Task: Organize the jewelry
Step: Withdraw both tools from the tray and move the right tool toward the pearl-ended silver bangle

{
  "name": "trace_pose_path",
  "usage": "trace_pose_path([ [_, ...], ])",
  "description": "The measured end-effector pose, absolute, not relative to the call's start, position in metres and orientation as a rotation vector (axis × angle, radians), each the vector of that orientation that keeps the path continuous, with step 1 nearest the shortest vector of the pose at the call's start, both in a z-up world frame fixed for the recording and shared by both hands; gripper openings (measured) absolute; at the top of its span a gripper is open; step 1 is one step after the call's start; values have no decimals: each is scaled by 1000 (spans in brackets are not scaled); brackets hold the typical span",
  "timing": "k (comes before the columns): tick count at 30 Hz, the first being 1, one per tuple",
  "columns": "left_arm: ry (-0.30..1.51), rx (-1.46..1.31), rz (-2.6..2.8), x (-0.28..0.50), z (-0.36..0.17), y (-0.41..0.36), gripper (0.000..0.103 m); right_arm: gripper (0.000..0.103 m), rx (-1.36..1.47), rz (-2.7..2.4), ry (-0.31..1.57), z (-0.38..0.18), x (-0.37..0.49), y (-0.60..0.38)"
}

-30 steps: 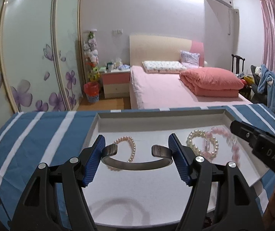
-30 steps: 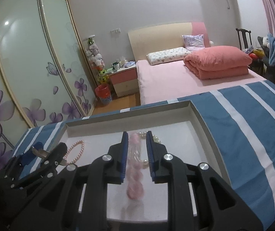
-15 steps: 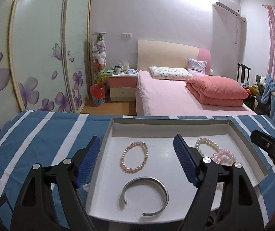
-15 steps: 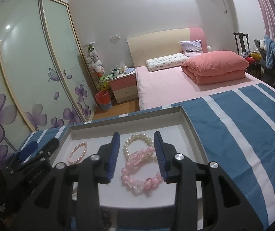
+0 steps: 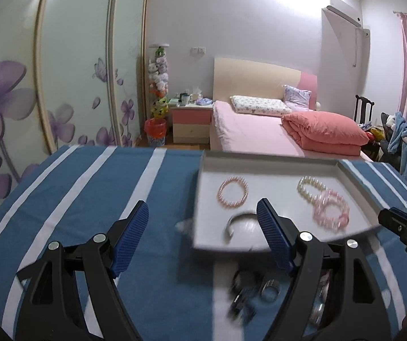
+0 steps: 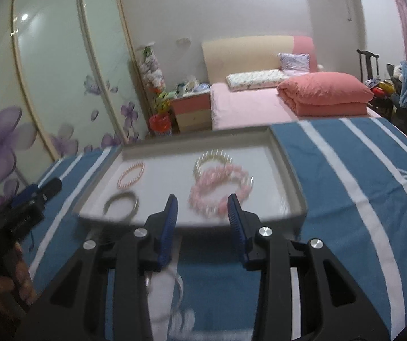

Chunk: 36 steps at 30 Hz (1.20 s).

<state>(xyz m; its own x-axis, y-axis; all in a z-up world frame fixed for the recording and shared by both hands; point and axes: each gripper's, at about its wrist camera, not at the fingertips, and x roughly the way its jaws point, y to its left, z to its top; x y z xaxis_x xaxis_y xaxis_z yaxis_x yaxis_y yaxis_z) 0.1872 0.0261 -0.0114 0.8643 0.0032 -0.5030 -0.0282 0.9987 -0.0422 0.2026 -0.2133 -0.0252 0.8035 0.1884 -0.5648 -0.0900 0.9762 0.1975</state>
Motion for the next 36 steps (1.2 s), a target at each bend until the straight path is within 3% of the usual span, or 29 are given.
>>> trace_pose_path([
  [15,604,-41,22,164,-32,39,78,32,-2,200,883,-79,187,-177],
  [22,612,-28,10,161,-37,31,79,21,-45,151,884,-79,189,-183],
  [36,647,-22,3,164,-43,28,79,19,29,-43,883,-79,211,-247],
])
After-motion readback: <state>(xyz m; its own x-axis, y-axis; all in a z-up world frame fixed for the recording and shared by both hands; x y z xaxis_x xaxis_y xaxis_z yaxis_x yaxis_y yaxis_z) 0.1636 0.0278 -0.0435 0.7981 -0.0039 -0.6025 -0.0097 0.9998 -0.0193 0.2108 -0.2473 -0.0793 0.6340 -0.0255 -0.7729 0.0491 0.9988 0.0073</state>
